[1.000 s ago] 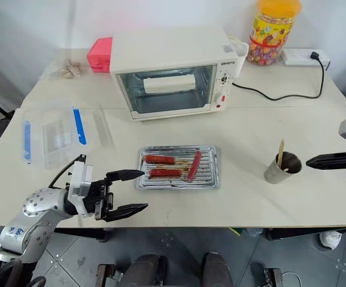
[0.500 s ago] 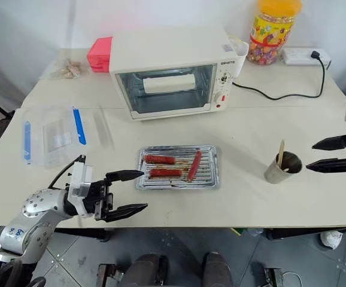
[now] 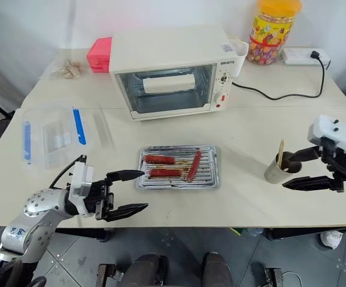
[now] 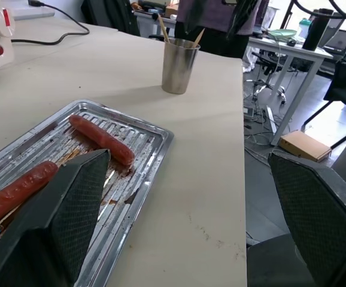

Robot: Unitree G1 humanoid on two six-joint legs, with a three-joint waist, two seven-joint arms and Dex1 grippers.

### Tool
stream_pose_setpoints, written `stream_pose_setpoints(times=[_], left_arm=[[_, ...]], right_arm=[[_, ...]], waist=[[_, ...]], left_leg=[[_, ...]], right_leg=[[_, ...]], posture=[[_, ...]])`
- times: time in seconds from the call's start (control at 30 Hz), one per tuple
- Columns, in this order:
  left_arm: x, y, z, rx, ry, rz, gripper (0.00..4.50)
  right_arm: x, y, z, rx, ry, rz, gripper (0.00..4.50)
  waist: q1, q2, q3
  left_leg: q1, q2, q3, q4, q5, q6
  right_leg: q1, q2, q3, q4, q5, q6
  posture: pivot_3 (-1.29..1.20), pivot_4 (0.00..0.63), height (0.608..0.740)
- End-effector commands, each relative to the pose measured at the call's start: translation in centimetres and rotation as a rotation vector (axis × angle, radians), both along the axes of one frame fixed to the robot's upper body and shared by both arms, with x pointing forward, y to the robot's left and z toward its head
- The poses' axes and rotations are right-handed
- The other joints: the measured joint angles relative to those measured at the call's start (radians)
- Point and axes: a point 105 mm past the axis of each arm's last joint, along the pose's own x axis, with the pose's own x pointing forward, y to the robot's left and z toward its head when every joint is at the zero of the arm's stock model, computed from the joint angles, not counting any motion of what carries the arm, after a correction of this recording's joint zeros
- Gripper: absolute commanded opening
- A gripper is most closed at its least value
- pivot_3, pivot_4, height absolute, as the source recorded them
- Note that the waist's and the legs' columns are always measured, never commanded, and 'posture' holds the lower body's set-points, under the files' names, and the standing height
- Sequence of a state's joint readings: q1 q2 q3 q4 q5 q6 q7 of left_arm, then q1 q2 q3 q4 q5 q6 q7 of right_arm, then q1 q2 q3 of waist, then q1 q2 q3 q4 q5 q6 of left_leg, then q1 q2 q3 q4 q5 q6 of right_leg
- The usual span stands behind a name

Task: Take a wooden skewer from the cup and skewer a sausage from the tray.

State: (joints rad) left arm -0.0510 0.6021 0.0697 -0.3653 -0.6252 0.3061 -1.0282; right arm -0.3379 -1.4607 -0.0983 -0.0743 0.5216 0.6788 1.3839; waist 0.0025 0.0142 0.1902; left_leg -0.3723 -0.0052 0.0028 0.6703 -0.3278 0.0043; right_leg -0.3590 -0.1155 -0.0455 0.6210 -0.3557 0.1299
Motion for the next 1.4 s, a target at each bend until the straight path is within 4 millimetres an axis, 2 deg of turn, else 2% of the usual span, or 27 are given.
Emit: stream_pose_setpoints(times=[0.03,0.07,0.17,0.33,0.7,0.8,0.93,0.97,1.33,1.4], left_arm=[[-0.1,0.2,0.4,-0.002,-0.020,0.007,4.50],[-0.1,0.2,0.4,-0.003,-0.019,0.008,4.50],[-0.1,0.2,0.4,-0.006,-0.020,0.010,4.50],[-0.1,0.2,0.4,-0.007,-0.020,0.013,4.50],[0.0,0.2,0.5,-0.007,-0.024,0.015,4.50],[0.1,0.2,0.5,-0.005,-0.026,0.017,4.50],[0.1,0.2,0.5,-0.005,-0.028,0.019,4.50],[0.1,0.2,0.6,-0.005,-0.029,0.019,4.50],[0.2,0.3,0.6,-0.004,-0.032,0.022,4.50],[0.3,0.3,0.6,-0.004,-0.034,0.022,4.50]], right_arm=[[0.6,0.3,0.8,-0.035,-0.070,-0.009,4.31],[0.7,0.4,0.7,-0.036,-0.074,-0.011,4.31],[0.9,0.4,0.6,-0.055,-0.084,-0.010,3.71],[0.8,0.1,0.5,-0.085,-0.075,-0.006,2.08],[1.4,0.1,0.5,-0.115,-0.086,-0.021,2.08],[1.2,-0.2,0.3,-0.132,-0.063,-0.019,1.52],[0.9,0.1,0.4,-0.120,-0.038,-0.004,0.19],[1.0,0.2,0.5,-0.113,-0.046,-0.003,0.04],[0.9,-0.2,0.7,-0.101,-0.029,-0.035,0.04],[0.5,-0.4,0.8,-0.127,-0.010,-0.022,0.39]], waist=[[0.000,0.000,0.000],[0.000,0.000,0.000],[-0.001,0.000,0.000],[-0.001,0.000,0.000],[-0.003,0.000,0.000],[-0.003,0.000,0.000],[-0.003,0.000,0.000],[-0.003,0.000,0.000],[-0.003,0.000,0.000],[-0.002,0.000,0.000]], left_leg=[[0.000,0.000,0.000,0.000,0.000,0.000],[0.000,0.000,0.000,0.000,0.000,0.000],[0.000,0.000,0.000,0.000,0.000,0.000],[0.000,0.000,0.000,0.000,0.000,0.000],[0.000,0.000,0.000,0.000,0.000,0.000],[0.000,0.000,0.000,0.000,0.000,0.000],[0.000,0.000,0.000,0.000,0.000,0.000],[0.000,0.000,0.000,0.000,0.000,0.000],[0.000,0.000,0.000,0.000,0.000,0.000],[0.000,0.000,0.000,0.000,0.000,0.000]], right_leg=[[0.000,0.000,0.000,0.000,0.000,0.000],[0.000,0.000,0.000,0.000,0.000,0.000],[0.000,0.000,0.000,0.000,0.000,0.000],[0.000,0.000,0.000,0.000,0.000,0.000],[0.000,0.000,0.000,0.000,0.000,0.000],[0.000,0.000,0.000,0.000,0.000,0.000],[0.000,0.000,0.000,0.000,0.000,0.000],[0.000,0.000,0.000,0.000,0.000,0.000],[0.000,0.000,0.000,0.000,0.000,0.000],[0.000,0.000,0.000,0.000,0.000,0.000]], posture=[[0.00,0.150,0.740],[0.00,0.150,0.740],[0.00,0.150,0.740],[0.00,0.150,0.740],[0.00,0.150,0.740],[0.00,0.150,0.740],[0.00,0.150,0.740],[0.00,0.150,0.740],[0.00,0.150,0.740],[0.00,0.150,0.740]])
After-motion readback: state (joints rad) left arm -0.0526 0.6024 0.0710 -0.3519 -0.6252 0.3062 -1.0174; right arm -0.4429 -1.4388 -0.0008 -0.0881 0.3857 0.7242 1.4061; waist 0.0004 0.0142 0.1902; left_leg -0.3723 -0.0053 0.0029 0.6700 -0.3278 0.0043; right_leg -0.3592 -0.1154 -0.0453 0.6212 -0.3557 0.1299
